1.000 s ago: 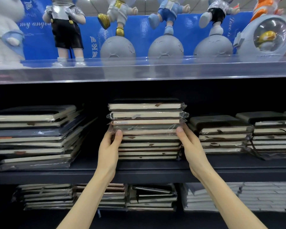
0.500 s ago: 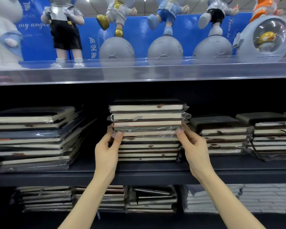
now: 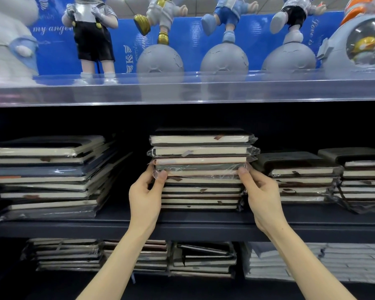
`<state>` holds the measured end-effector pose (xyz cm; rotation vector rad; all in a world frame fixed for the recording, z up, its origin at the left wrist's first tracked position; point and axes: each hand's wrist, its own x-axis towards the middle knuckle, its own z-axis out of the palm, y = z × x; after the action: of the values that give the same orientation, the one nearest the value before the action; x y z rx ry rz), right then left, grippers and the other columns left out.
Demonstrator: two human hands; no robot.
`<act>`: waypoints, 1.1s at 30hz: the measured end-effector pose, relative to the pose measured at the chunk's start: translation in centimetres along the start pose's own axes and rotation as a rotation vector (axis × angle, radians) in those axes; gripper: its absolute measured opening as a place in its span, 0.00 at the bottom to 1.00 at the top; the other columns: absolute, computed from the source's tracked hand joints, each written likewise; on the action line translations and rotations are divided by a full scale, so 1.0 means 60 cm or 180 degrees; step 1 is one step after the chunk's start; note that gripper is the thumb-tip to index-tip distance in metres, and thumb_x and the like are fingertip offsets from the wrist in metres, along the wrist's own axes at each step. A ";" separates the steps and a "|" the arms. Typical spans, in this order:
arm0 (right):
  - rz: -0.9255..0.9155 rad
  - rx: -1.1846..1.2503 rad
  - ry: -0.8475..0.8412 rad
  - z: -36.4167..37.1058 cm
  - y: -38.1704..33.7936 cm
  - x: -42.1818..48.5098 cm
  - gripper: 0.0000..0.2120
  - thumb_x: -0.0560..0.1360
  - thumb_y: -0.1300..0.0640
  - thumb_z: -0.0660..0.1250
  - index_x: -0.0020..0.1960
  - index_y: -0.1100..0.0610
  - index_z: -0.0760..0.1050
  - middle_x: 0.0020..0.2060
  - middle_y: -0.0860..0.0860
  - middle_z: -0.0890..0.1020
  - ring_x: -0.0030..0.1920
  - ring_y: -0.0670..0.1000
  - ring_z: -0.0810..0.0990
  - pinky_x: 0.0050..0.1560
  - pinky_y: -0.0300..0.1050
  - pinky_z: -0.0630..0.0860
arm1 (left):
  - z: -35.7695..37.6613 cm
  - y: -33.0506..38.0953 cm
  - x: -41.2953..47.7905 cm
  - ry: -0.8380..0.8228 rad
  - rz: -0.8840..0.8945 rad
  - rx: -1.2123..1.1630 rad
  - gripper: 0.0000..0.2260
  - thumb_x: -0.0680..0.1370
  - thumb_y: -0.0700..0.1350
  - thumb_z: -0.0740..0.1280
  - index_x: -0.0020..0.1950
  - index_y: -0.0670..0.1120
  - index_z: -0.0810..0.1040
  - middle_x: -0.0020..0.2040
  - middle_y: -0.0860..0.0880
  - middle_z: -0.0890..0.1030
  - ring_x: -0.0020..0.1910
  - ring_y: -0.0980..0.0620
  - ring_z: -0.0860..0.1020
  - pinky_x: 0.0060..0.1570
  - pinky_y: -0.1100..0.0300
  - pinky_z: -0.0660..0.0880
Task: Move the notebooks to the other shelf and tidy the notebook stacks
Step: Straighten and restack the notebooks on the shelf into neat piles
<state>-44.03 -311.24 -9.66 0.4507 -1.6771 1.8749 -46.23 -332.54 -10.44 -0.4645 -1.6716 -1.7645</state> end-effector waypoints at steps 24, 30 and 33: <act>-0.0520 -0.0360 0.0111 0.035 -0.050 0.044 0.17 0.80 0.49 0.55 0.68 0.46 0.67 0.58 0.40 0.76 0.57 0.33 0.74 0.56 0.29 0.70 | 0.020 0.055 0.070 -0.0113 0.0364 0.0172 0.23 0.78 0.56 0.54 0.72 0.51 0.65 0.61 0.64 0.71 0.57 0.75 0.70 0.55 0.80 0.64; -0.0662 -0.0437 0.0148 0.042 -0.048 0.043 0.20 0.78 0.47 0.56 0.67 0.51 0.69 0.55 0.42 0.78 0.54 0.35 0.76 0.53 0.27 0.70 | 0.022 0.053 0.070 -0.0050 0.0452 0.0373 0.23 0.78 0.56 0.54 0.70 0.48 0.67 0.54 0.65 0.73 0.52 0.77 0.72 0.50 0.80 0.65; -0.0657 -0.0477 0.0169 0.045 -0.047 0.044 0.20 0.78 0.47 0.57 0.68 0.51 0.69 0.54 0.43 0.79 0.54 0.36 0.77 0.53 0.28 0.71 | 0.021 0.049 0.074 -0.0045 0.0425 0.0464 0.25 0.77 0.57 0.54 0.70 0.48 0.67 0.53 0.64 0.74 0.50 0.75 0.73 0.49 0.79 0.67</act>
<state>-44.68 -313.23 -5.47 0.4883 -1.6549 1.5880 -47.70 -332.19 -5.16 -0.5110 -1.7237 -1.5350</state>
